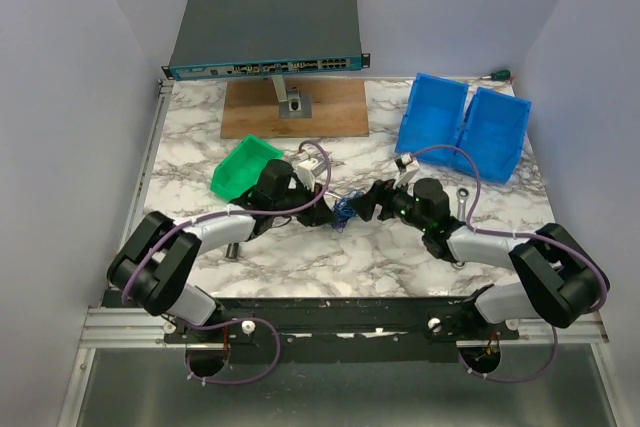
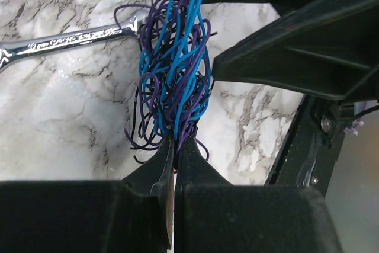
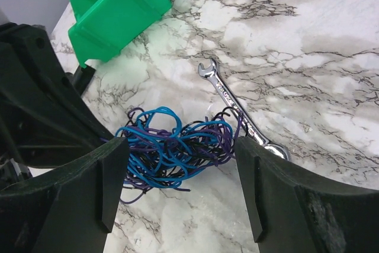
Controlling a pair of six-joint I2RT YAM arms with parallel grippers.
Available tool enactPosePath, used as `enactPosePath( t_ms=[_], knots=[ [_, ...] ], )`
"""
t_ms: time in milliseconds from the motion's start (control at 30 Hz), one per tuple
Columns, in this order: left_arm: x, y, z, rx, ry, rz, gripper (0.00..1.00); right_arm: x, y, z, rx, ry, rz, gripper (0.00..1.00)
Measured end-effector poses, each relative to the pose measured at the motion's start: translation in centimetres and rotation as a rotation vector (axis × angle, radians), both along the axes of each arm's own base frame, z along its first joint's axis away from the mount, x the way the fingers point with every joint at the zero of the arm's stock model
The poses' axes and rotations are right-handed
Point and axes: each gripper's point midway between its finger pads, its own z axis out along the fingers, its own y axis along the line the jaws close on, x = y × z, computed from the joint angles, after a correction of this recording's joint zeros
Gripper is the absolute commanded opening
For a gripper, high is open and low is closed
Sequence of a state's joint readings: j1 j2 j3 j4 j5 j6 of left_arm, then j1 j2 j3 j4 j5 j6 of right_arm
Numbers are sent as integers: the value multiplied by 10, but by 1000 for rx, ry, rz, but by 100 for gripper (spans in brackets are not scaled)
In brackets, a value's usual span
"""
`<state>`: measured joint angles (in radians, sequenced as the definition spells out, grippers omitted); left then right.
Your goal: Untangle the cables
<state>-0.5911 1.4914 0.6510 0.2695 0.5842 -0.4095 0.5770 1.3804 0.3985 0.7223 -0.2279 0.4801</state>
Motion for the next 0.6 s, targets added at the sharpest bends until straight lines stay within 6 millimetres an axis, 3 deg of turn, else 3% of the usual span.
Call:
enactPosePath(
  t_ms=[100, 267, 600],
  knots=[
    [-3, -3, 11, -42, -29, -20, 0, 0, 0, -1, 4, 8, -2, 84],
    [-4, -4, 19, -71, -58, -29, 0, 3, -1, -3, 8, 24, -28, 99],
    [-7, -2, 26, -84, -80, -29, 0, 11, -36, 28, 59, -59, -204, 95]
  ],
)
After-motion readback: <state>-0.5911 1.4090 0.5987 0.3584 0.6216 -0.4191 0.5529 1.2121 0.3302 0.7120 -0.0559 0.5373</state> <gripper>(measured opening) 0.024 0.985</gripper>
